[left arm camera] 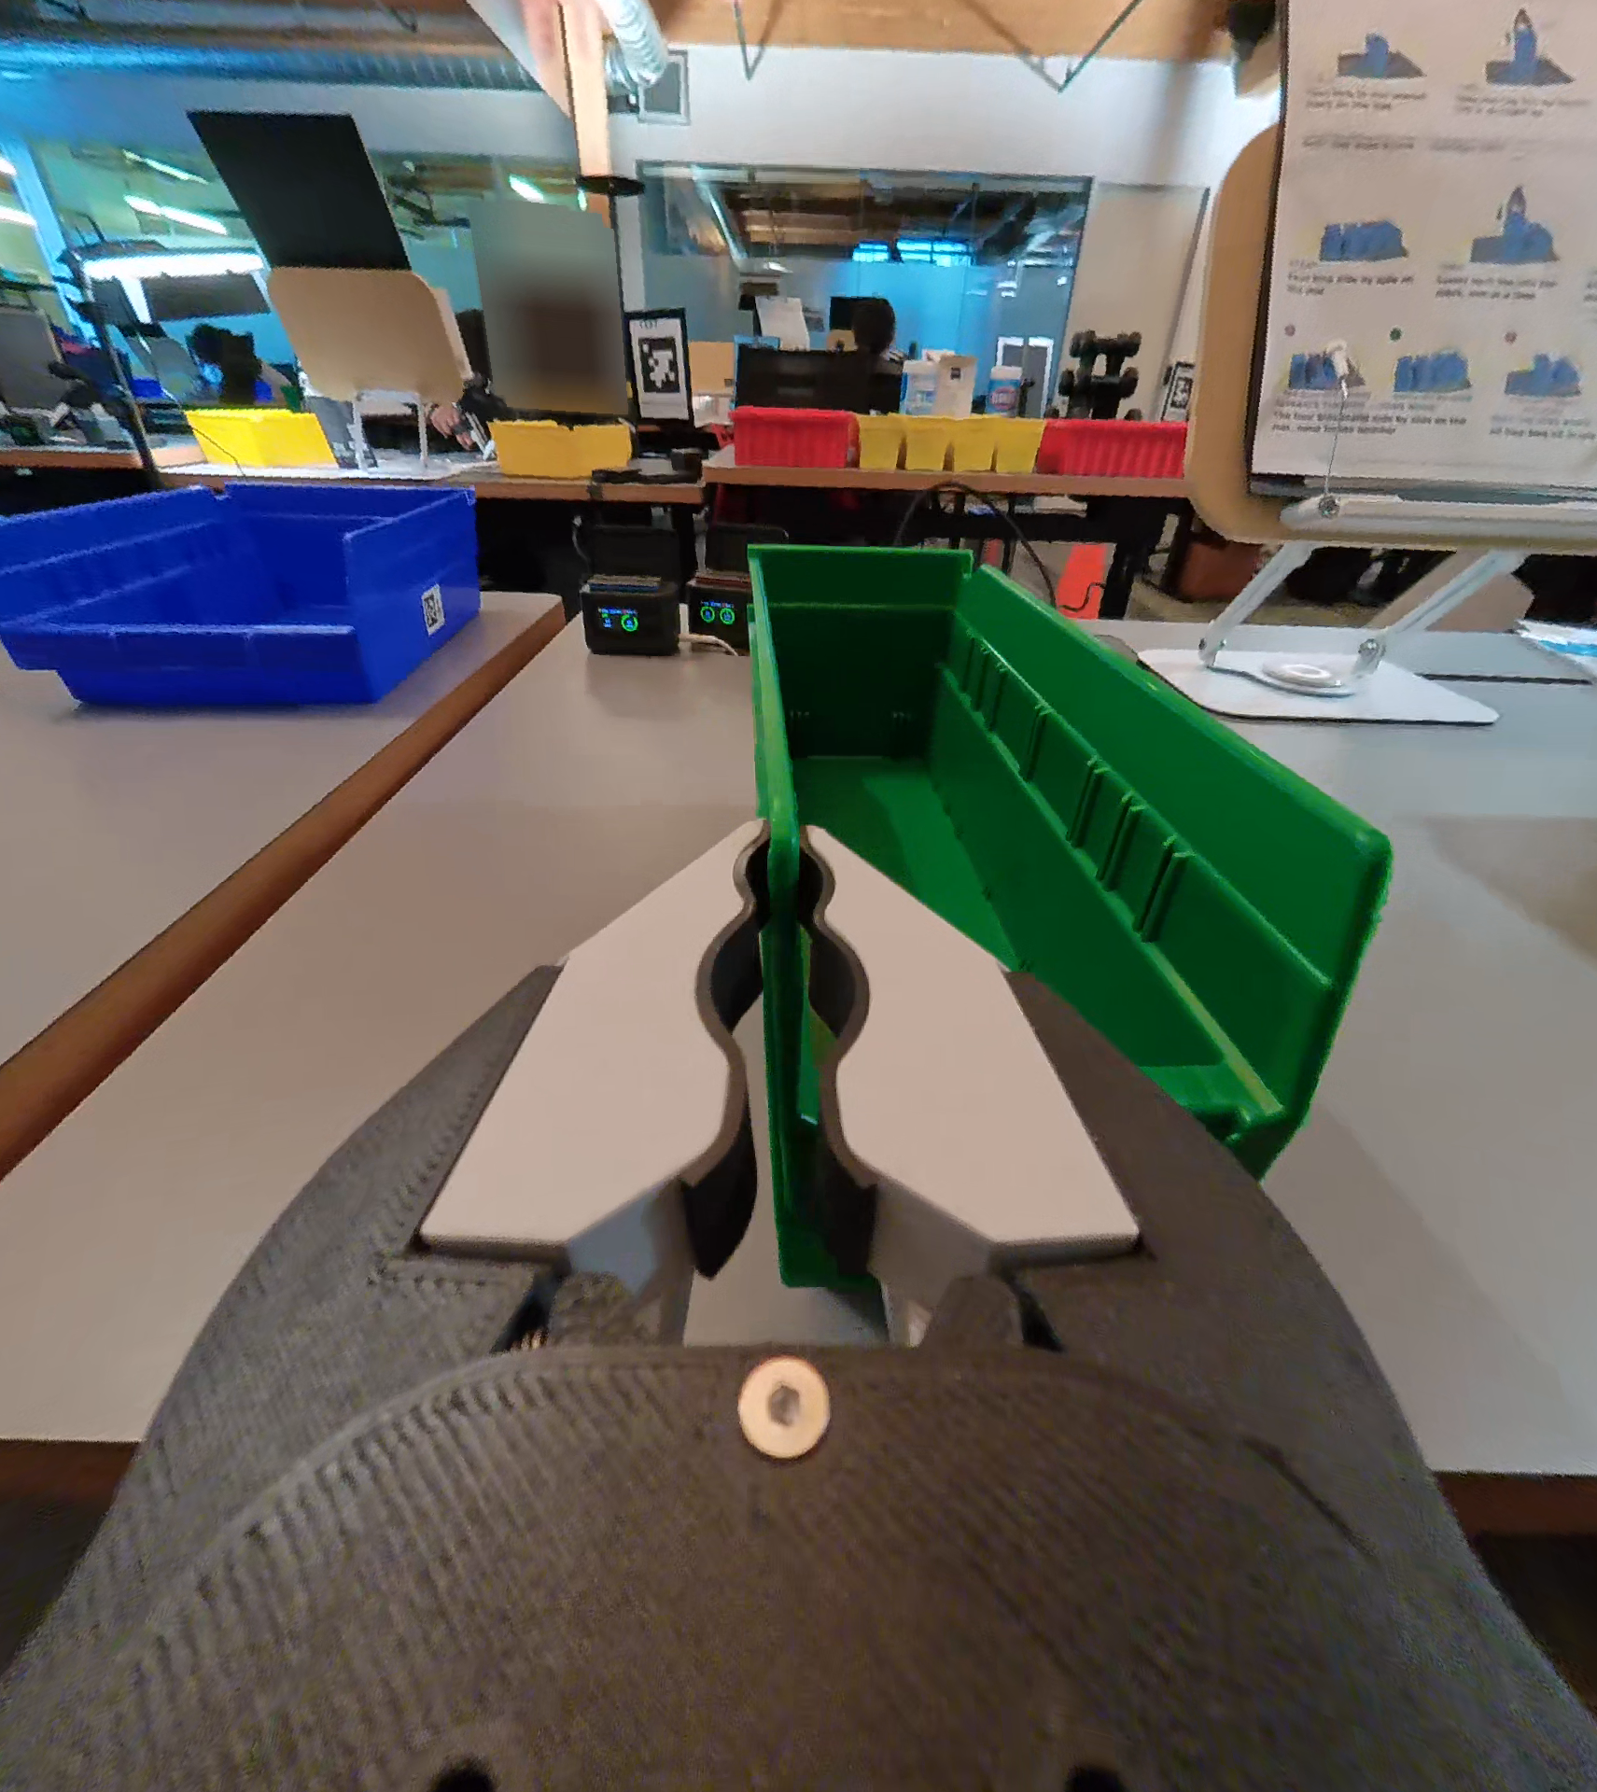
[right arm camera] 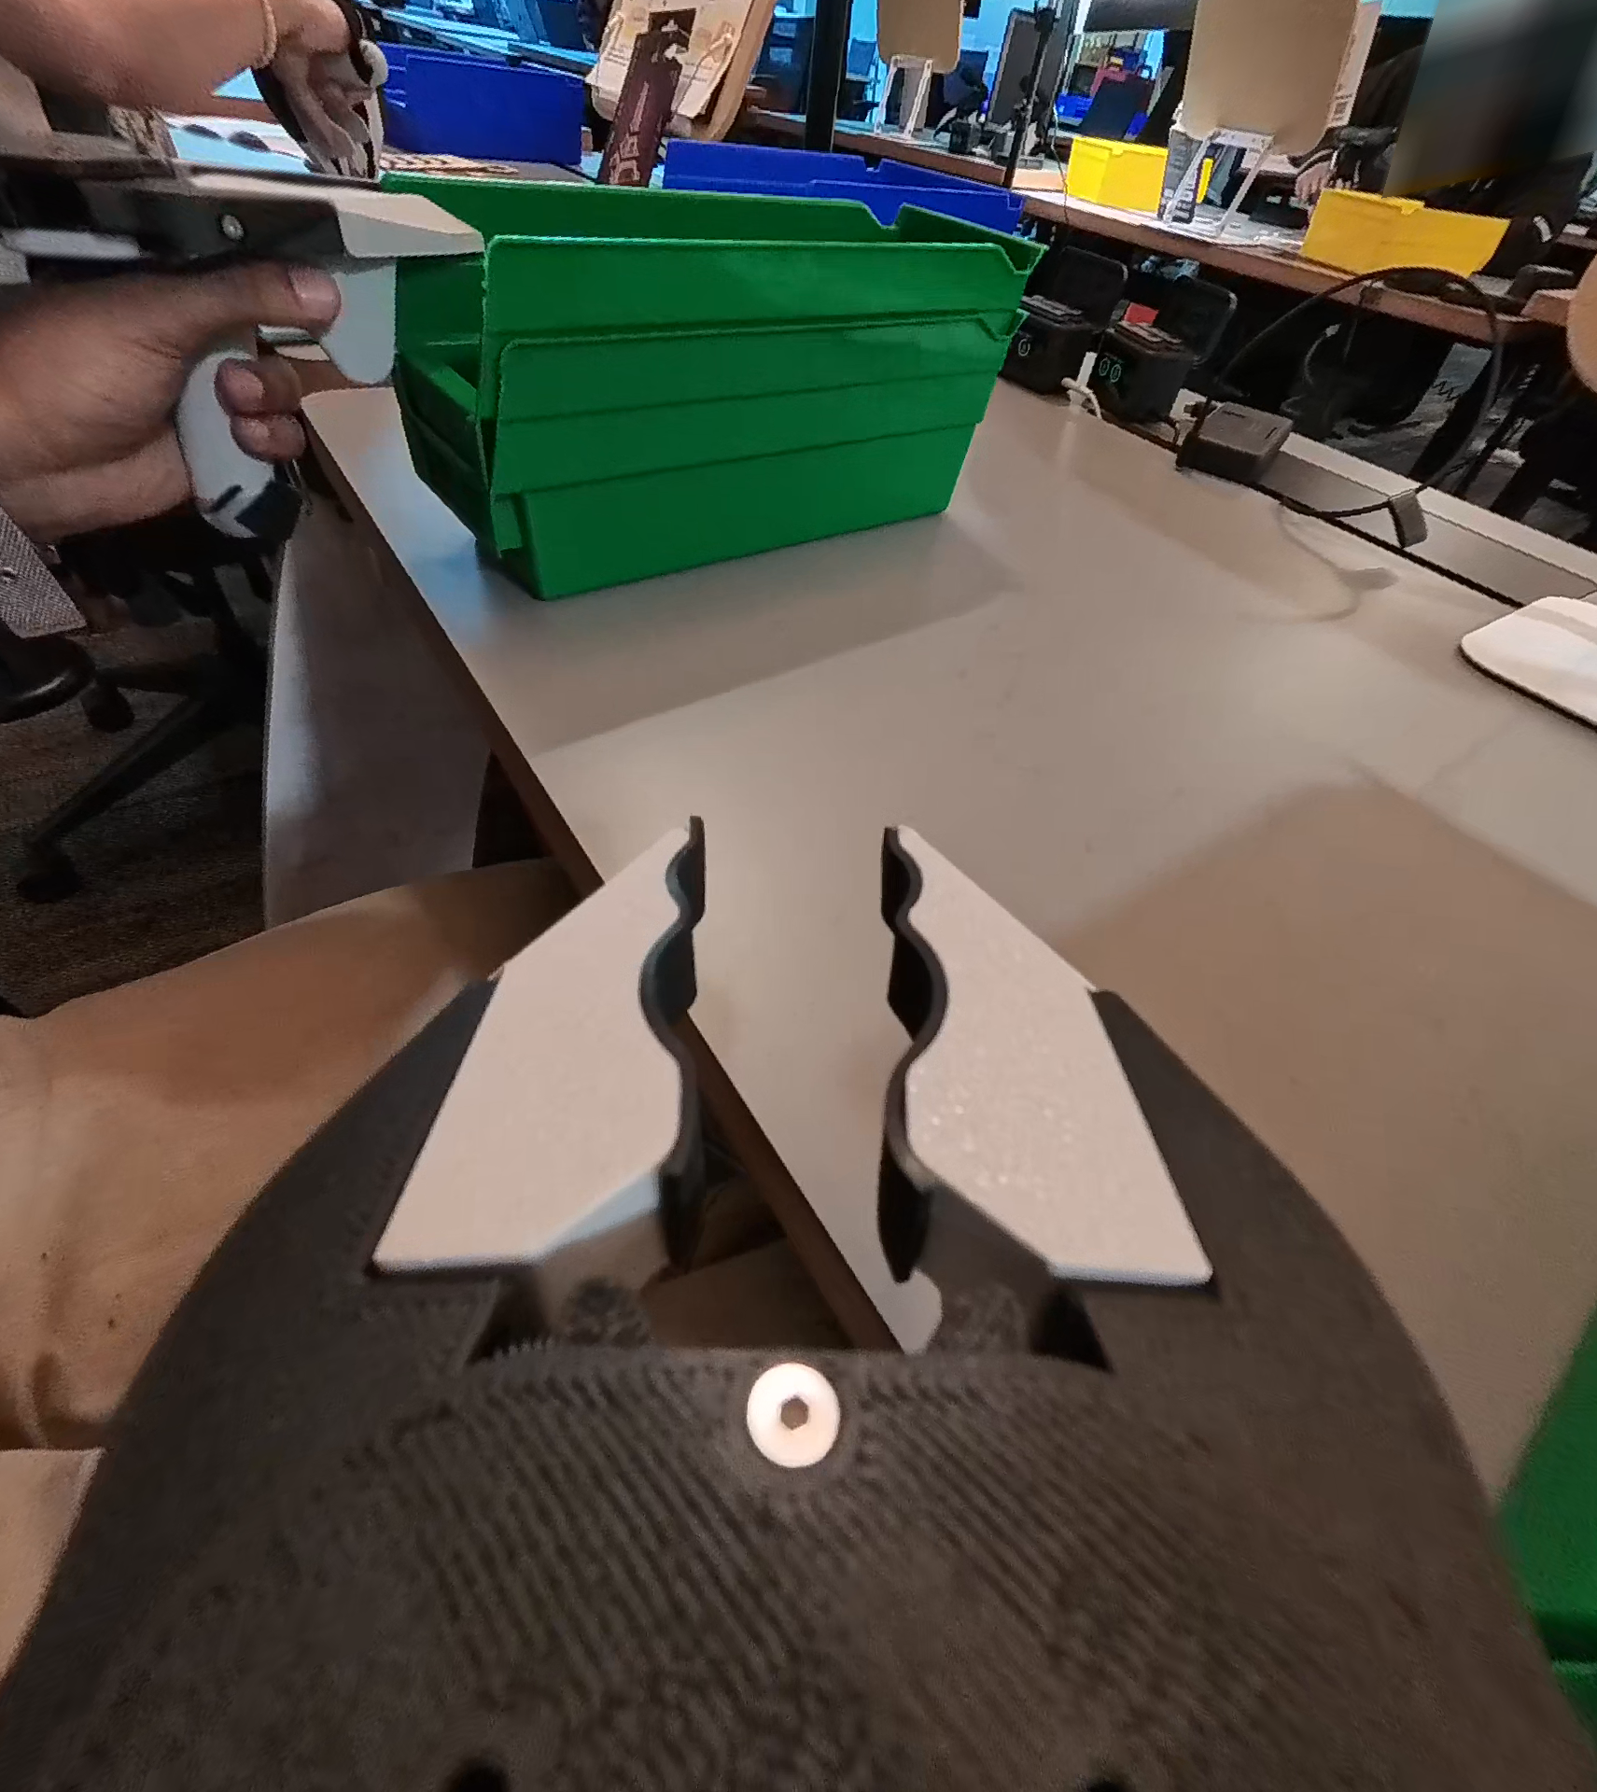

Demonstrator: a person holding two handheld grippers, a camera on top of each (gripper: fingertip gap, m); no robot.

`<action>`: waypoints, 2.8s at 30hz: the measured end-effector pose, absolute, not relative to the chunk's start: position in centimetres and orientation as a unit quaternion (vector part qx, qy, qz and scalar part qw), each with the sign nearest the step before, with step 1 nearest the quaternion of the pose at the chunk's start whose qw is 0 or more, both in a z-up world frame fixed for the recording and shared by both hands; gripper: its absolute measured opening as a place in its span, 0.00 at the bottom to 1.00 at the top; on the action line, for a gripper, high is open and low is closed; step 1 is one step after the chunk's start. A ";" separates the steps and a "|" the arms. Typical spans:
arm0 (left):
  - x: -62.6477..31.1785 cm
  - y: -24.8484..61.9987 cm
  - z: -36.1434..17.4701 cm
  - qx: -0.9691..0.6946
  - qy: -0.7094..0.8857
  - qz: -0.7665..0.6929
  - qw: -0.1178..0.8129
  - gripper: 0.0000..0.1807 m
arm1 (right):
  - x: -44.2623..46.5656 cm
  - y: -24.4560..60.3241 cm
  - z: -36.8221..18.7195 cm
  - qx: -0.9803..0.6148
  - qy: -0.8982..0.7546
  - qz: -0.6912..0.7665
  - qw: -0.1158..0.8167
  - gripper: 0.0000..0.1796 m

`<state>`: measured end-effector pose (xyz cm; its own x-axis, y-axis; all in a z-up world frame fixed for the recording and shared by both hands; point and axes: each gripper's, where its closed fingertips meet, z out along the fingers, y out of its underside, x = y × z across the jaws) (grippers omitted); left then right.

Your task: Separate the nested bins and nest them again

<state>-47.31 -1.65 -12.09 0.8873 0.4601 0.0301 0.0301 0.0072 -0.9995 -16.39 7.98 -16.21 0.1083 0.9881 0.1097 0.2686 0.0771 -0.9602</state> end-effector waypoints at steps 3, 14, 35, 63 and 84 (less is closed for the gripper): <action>-47.4 -1.8 -12.1 -0.681 -0.188 0.138 0.694 0.00 | -16.4 7.9 -16.3 -0.567 -0.555 0.372 0.481 0.20; -47.8 -2.7 -11.0 -0.634 -0.257 0.068 0.726 0.00 | -16.4 8.0 -16.6 -0.567 -0.562 0.364 0.480 0.19; -47.0 -2.7 -9.9 -0.624 -0.240 0.058 0.741 0.00 | -16.4 8.1 -16.9 -0.569 -0.565 0.361 0.477 0.19; -45.9 -2.6 -9.3 -0.612 -0.251 0.031 0.749 0.01 | -17.8 7.8 -16.3 -0.578 -0.539 0.390 0.473 0.18; -43.0 -4.2 -2.6 -0.549 -0.209 0.031 0.809 0.01 | -23.6 3.3 -15.0 -0.558 -0.521 0.473 0.439 0.20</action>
